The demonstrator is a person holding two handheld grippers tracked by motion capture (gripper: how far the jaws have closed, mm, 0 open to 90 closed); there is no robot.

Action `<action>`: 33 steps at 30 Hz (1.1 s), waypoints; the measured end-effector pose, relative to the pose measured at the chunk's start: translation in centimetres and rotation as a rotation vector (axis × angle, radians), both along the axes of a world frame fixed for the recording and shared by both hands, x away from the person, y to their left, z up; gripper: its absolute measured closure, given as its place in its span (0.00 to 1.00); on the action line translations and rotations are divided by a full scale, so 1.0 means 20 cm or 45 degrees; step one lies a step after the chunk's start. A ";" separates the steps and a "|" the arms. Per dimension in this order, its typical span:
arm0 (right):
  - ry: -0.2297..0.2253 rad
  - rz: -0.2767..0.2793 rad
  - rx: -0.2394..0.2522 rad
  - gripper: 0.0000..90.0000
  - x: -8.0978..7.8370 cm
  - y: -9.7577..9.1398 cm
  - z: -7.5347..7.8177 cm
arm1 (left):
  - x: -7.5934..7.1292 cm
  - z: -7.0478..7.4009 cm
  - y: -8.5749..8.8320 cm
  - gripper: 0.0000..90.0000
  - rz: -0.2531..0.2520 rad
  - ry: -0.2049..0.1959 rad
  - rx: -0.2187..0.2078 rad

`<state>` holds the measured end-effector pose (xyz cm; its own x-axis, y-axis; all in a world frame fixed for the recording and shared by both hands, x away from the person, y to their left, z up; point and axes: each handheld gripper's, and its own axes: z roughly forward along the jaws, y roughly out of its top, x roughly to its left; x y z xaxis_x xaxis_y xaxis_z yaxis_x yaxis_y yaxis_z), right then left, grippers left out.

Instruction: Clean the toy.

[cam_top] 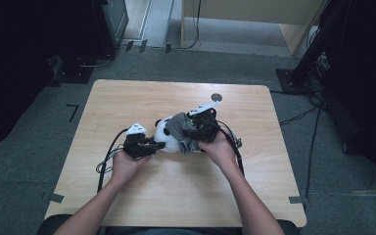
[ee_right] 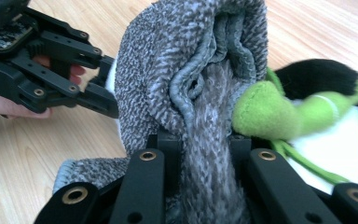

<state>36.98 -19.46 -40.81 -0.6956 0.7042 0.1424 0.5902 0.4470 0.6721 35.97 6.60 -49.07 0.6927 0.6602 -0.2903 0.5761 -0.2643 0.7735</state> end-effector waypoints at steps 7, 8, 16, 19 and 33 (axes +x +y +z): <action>-0.009 -0.095 0.008 0.84 0.01 -0.11 0.04 | 0.00 0.00 0.01 0.66 -0.002 0.012 -0.013; -0.005 -0.109 0.011 0.84 0.02 -0.13 0.04 | 0.00 0.00 0.01 0.66 -0.001 0.012 -0.016; -0.016 -0.090 0.096 0.85 0.00 -0.10 0.11 | 0.01 -0.01 0.01 0.64 -0.002 0.010 -0.020; -0.021 -0.025 0.132 0.85 0.00 0.00 0.13 | 0.01 -0.01 0.01 0.64 0.001 0.014 -0.026; 0.084 0.090 -0.014 0.84 0.05 0.31 -0.03 | 0.00 -0.01 0.00 0.61 -0.005 -0.015 0.027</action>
